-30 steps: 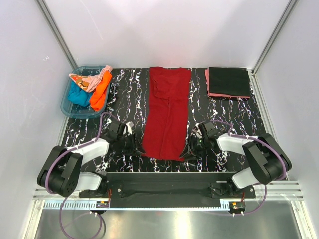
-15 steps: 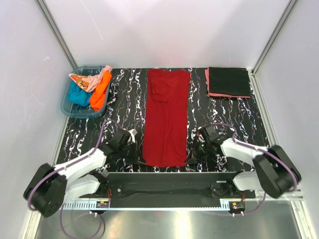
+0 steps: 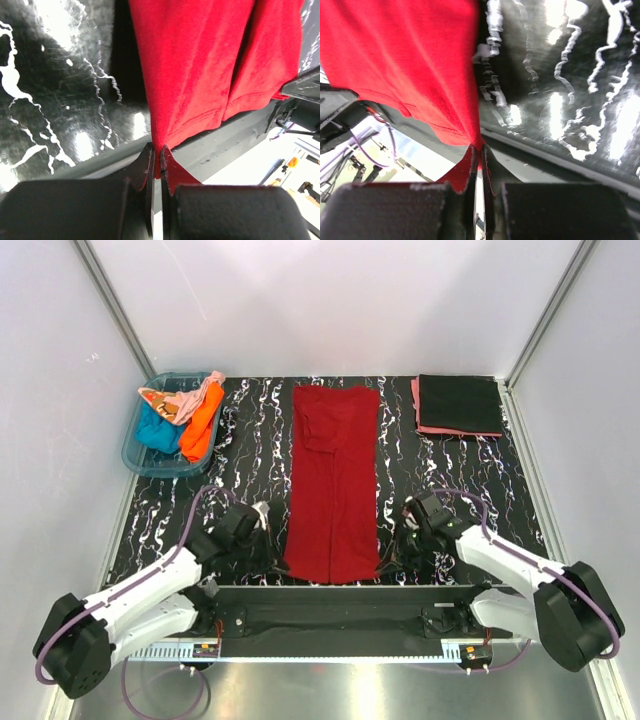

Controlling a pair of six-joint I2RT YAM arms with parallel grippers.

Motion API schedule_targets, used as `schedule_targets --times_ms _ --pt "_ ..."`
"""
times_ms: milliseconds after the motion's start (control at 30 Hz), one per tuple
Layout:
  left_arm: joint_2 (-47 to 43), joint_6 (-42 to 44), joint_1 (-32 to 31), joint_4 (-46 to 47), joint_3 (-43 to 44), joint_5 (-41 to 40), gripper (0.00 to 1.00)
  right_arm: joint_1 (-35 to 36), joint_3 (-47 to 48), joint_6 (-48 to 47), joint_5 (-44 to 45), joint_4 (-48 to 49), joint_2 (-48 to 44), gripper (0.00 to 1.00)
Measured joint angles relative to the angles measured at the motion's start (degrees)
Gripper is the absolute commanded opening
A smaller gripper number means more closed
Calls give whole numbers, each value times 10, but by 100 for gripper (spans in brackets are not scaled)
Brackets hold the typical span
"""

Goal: Fold and stack the t-shirts
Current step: Fold the tshirt

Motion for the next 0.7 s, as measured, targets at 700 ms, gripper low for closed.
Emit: schedule_targets --times_ms 700 --pt "442 152 129 -101 499 -27 13 -116 533 -172 45 -167 379 0"
